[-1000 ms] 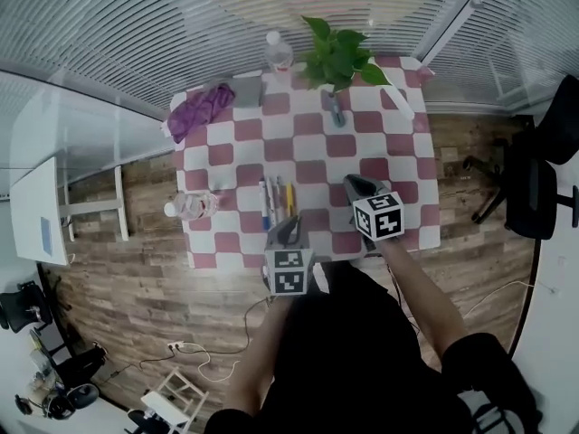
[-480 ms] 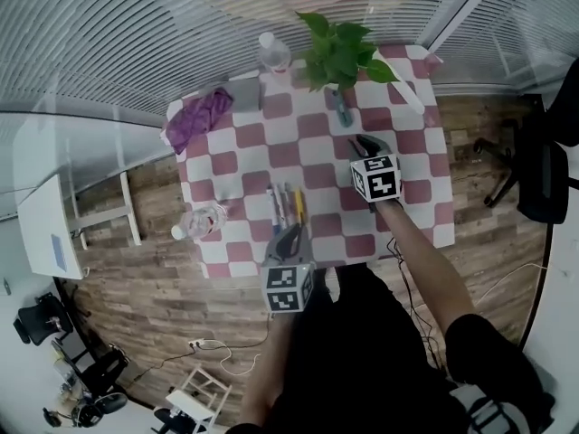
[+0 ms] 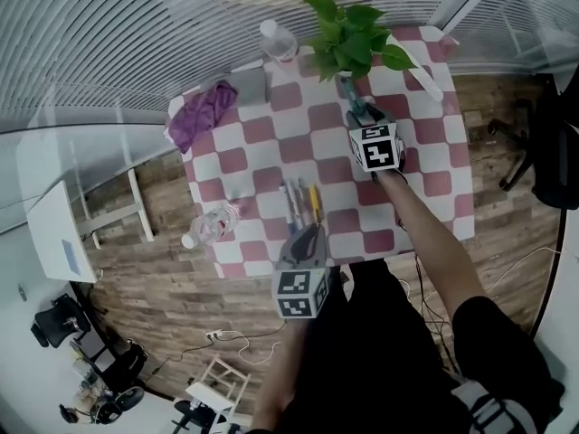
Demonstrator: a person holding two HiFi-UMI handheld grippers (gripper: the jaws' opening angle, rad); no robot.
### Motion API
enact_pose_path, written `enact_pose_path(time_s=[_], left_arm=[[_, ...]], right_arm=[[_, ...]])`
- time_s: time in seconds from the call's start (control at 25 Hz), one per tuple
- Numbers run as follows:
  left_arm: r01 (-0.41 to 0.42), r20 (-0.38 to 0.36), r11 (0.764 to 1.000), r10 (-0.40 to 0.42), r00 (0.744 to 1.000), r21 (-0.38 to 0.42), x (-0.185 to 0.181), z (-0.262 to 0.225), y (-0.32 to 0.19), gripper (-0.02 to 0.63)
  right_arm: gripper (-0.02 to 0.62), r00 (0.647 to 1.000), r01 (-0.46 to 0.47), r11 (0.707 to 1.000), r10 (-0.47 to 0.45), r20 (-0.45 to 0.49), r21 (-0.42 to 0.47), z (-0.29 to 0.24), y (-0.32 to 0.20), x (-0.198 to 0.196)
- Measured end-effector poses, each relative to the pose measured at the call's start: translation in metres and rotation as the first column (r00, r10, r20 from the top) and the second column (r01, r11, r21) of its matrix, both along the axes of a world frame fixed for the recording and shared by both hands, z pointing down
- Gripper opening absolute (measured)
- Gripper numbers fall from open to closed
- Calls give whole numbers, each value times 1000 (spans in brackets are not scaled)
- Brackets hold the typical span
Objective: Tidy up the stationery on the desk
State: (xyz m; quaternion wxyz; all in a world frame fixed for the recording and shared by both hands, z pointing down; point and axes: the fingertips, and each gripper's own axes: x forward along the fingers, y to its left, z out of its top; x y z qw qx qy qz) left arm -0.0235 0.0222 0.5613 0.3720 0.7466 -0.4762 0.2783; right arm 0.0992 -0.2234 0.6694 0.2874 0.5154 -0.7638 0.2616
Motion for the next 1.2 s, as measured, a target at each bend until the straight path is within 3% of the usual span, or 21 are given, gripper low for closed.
enact_pose_path(time_s=[0.24, 0.68, 1.2], left_arm=[[-8, -6, 1000, 8, 1000, 9, -2, -2, -3, 51], [8, 2, 1000, -8, 1000, 29, -20, -9, 0, 51], [-22, -16, 998, 23, 1000, 67, -31, -13, 12, 51]], right_arm=[[187, 998, 21, 1000, -20, -63, 2, 1, -14, -6], [153, 998, -6, 1000, 6, -58, -11, 4, -6, -9], [150, 1000, -12, 999, 11, -7, -39, -11, 76, -22]])
